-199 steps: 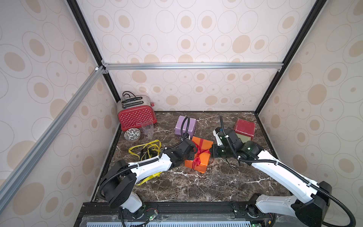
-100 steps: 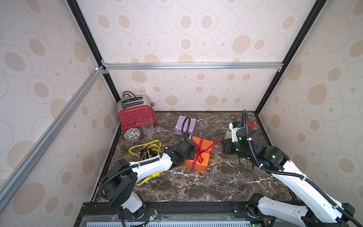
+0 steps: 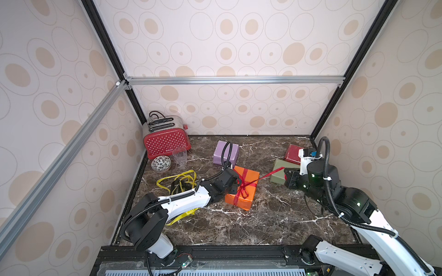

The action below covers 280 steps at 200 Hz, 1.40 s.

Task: Untie the ribbon bows on the gift boxes
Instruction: Untie the ribbon from the gift box.

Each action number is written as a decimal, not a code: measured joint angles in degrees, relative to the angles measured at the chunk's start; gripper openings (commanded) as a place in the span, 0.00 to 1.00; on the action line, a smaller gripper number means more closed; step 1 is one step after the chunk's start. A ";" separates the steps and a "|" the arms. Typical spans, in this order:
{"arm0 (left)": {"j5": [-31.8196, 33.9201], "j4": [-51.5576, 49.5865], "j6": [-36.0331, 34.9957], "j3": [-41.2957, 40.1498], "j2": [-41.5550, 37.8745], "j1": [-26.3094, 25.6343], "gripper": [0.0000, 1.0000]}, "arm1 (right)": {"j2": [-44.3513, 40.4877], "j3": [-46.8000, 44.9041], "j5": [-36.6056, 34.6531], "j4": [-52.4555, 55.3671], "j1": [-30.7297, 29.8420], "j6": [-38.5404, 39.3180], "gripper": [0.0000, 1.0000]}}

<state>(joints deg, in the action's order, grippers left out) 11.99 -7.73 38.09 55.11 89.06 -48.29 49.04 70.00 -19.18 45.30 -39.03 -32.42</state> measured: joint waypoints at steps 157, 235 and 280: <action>-0.02 0.68 -0.26 -0.02 0.02 0.02 0.40 | -3.19 2.99 -11.82 3.34 0.07 2.10 0.07; 1.81 5.84 -2.78 -13.73 -12.70 0.09 0.82 | 8.76 2.40 -9.16 1.90 6.16 5.60 0.01; 3.93 8.33 -2.73 -19.58 -21.09 0.11 0.99 | 14.40 -2.54 -3.02 -1.75 13.31 6.19 0.02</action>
<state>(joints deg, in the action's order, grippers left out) 15.92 0.60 35.35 35.53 67.96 -48.18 63.44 67.46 -22.20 43.55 -25.71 -26.24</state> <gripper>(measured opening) 0.984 0.042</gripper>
